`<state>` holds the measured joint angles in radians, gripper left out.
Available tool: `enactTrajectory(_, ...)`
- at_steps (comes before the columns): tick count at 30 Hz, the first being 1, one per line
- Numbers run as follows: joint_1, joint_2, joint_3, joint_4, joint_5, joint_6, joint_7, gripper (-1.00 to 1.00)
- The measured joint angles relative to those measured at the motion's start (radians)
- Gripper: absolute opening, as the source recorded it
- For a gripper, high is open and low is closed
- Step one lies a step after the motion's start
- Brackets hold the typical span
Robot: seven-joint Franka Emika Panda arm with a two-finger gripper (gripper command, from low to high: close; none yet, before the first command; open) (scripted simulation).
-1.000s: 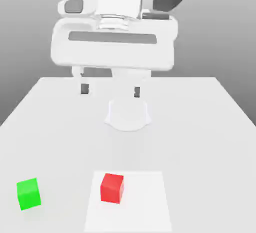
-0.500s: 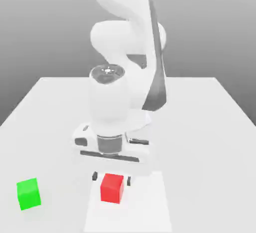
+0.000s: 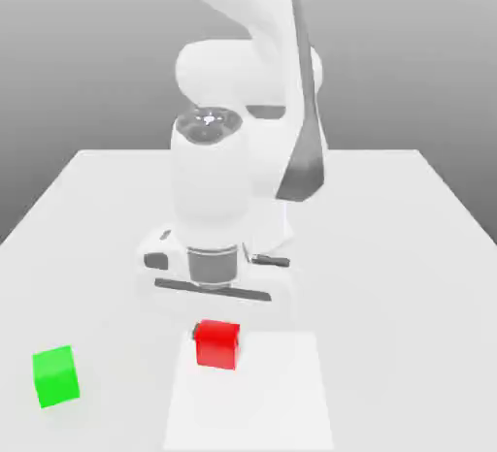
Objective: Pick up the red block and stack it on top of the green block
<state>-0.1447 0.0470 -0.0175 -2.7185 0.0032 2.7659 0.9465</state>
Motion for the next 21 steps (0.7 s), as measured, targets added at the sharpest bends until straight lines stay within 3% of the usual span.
enactTrajectory(12, -0.223, 0.055, -0.166, 0.211, 0.036, -0.156, 0.481, -1.0)
enactTrajectory(17, -0.254, 0.21, -0.143, 0.235, 0.101, -0.029, 0.474, -1.0)
enactTrajectory(18, -0.258, 0.228, -0.138, 0.236, 0.109, -0.012, 0.469, 1.0)
enactTrajectory(21, -0.258, 0.228, -0.138, 0.236, 0.109, -0.012, 0.469, 1.0)
